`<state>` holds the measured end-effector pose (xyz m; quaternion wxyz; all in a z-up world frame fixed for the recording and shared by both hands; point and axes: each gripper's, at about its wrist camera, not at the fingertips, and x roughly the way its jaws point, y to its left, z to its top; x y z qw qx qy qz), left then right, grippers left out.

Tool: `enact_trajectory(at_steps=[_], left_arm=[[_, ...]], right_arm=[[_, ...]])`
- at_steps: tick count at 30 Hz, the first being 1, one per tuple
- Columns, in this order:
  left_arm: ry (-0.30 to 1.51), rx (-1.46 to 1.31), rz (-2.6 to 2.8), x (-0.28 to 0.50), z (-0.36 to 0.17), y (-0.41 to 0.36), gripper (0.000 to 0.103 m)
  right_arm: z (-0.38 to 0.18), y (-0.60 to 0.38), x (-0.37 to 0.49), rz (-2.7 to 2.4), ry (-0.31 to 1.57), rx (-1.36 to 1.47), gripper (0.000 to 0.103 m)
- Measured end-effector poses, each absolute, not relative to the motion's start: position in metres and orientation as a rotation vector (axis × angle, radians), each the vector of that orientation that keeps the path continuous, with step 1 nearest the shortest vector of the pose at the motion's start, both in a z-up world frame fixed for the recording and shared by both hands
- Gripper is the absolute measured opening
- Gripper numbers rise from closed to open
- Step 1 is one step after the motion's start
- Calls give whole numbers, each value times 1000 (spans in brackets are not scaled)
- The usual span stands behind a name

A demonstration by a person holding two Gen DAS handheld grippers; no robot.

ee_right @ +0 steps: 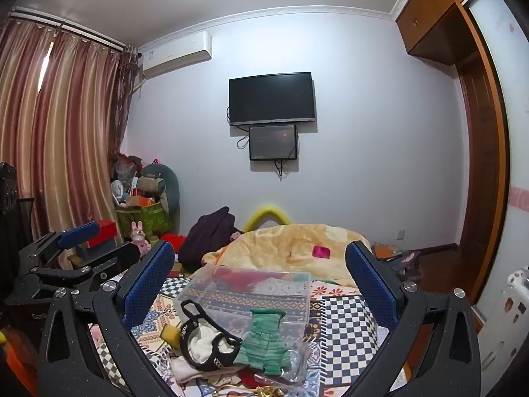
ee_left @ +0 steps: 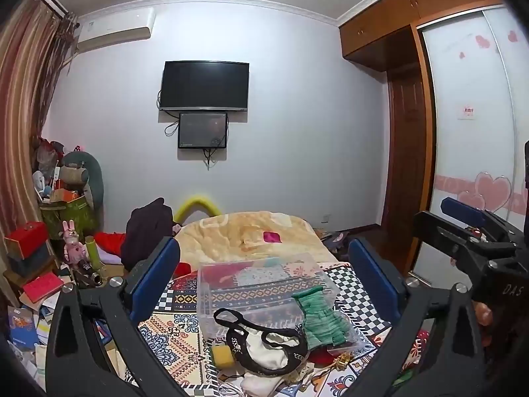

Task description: Organize soft objects

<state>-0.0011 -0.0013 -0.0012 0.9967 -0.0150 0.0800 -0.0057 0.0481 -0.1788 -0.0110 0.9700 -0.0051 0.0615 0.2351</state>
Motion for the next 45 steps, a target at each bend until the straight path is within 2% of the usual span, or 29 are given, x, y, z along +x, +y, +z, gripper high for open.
enact_trajectory(at_steps=[45], left_arm=[[147,-34,-11,-4,2,-4,103]], right_arm=[[-7,-181,42,481,114,-8,103]])
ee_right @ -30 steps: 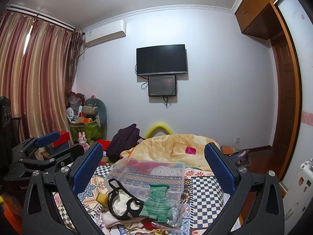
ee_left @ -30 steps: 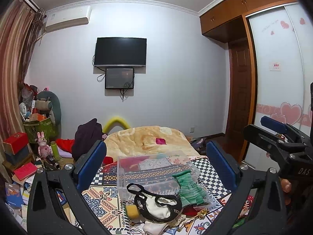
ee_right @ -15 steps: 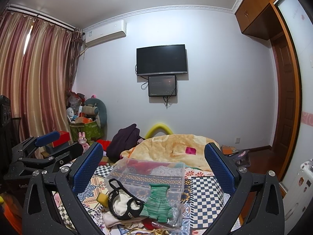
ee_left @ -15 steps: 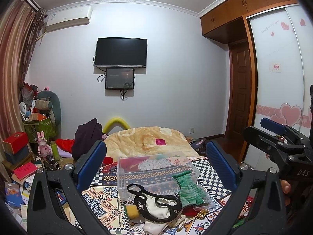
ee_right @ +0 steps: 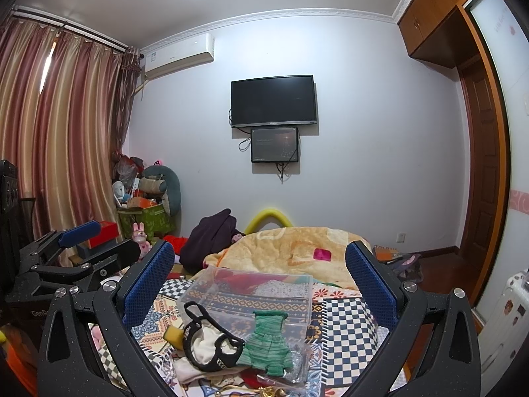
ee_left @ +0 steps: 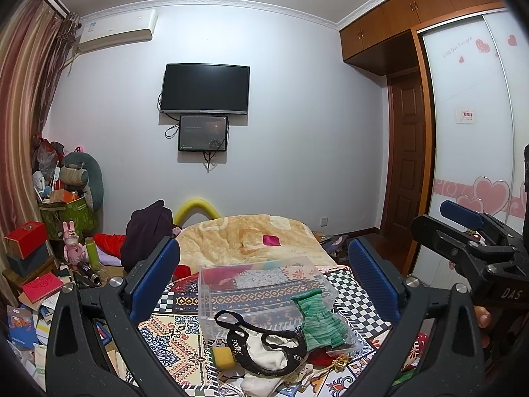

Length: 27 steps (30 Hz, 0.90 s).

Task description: Organize soft objects

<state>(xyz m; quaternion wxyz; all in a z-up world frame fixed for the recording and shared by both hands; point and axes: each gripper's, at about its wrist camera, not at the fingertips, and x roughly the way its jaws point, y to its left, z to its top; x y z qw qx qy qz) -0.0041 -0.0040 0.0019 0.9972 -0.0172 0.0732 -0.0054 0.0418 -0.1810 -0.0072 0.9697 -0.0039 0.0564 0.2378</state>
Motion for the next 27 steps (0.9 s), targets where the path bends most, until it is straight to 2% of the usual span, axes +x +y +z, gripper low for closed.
enact_trajectory(at_steps=[27], left_arm=[[205,-51,-9,11,-14,0,103]], right_arm=[[-17,-175,50,499,158,-23,103]])
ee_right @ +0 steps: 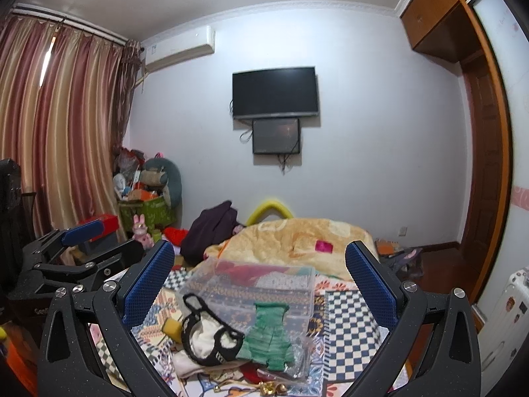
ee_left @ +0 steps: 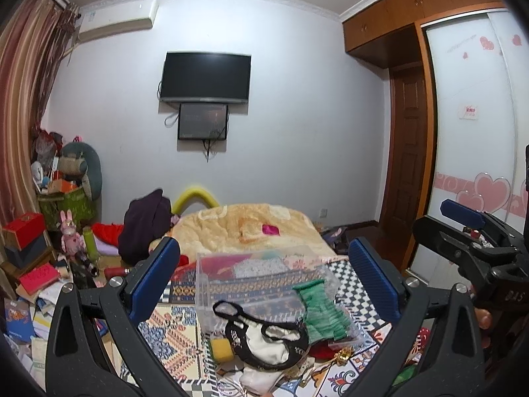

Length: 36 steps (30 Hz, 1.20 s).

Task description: Organize soft objects

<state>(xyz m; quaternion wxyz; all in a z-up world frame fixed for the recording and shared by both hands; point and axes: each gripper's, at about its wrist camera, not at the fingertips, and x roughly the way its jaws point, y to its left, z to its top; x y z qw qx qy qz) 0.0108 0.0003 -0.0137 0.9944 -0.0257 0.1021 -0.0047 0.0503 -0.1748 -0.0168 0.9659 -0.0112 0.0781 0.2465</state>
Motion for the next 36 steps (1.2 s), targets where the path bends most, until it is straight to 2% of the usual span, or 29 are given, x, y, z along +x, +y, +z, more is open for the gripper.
enact_trajectory(at_steps=[18,22,27,30,32,34,36], left_arm=[[549,-173,66,68,-127,46,103],[616,-211,82,78,-147,61,85],[650,-237,85,84,-164,69,74],[666,-231,77,87,-172,70,62],[681,-235,60,92,-177,71,44],[695,-237,44,95,-181,70,33],[695,-240,30,96,-182,69,30]], right_arm=[[-96,-179,115,478,471,0,103],[-110,-179,124,475,531,-3,101],[-126,-174,135,487,597,-15,90],[-135,-170,140,497,636,-20,80],[-139,-166,145,505,663,-19,71],[-144,-161,150,509,690,-14,63],[-149,-157,155,521,716,-6,55]])
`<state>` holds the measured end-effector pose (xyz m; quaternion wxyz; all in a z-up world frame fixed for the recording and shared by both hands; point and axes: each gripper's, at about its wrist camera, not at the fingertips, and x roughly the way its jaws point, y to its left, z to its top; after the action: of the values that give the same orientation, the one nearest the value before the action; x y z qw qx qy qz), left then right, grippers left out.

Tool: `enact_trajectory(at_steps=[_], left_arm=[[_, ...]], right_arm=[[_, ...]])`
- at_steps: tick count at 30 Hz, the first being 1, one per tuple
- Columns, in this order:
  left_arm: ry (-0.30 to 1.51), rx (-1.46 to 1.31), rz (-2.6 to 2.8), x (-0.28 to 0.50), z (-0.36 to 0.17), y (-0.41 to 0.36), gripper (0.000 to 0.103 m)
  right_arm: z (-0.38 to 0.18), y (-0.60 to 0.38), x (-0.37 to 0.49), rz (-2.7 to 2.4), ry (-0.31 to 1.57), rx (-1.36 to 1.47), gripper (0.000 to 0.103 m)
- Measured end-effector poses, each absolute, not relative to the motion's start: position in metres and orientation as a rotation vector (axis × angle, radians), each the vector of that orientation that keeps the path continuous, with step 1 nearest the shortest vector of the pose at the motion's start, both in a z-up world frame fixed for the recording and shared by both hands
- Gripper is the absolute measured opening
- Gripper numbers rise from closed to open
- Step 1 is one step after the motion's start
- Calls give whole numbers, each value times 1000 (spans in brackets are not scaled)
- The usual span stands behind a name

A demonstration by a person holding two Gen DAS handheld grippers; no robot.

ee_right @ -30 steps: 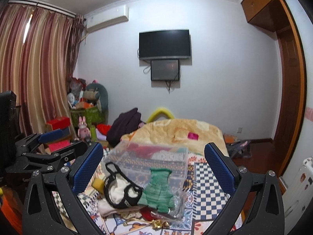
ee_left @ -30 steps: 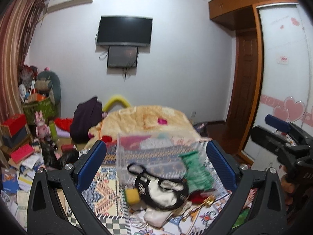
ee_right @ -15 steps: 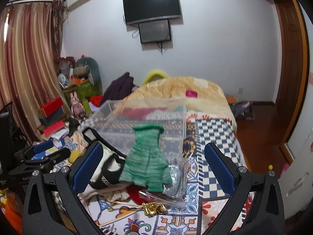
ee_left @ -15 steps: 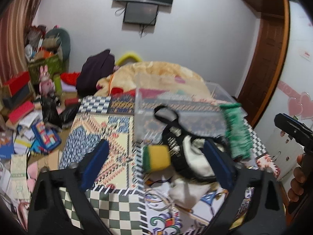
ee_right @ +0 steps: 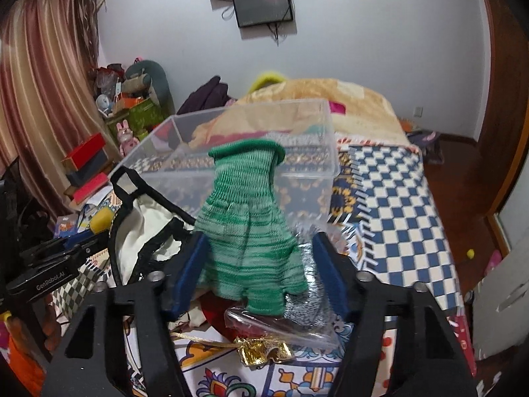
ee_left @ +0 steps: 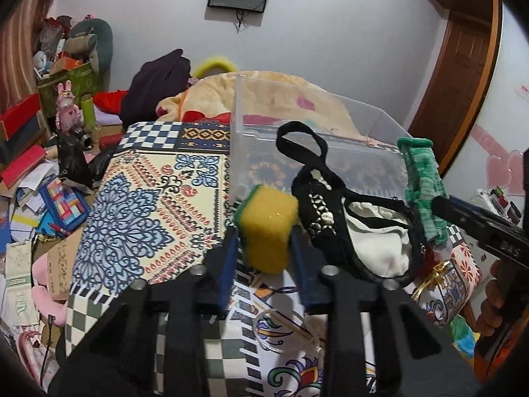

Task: Organize soft objects
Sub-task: 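Grasp the yellow sponge with the left tool while the right tool grasps the green knit glove, then lift the sponge with the left tool while the right tool carries the glove over the box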

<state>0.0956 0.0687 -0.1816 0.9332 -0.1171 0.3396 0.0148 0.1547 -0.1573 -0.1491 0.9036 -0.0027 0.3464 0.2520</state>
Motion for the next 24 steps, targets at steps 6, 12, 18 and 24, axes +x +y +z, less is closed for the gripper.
enact_trajectory(at_steps=[6,12,18,24], left_arm=[[666,-221,33,91,-176,65,28],[632,-213,53,84,-161,66,28],[571,-190,61,77,-137,68,28],[512,-168,58,79,-114,66,28]], right_arm=[[-149,-159,157,520,718,-1,29],[-141,-164,155,522,688,11,9],[-121,-168,148,535,624,18,8],[-99,-169,142,539,543,10,8]])
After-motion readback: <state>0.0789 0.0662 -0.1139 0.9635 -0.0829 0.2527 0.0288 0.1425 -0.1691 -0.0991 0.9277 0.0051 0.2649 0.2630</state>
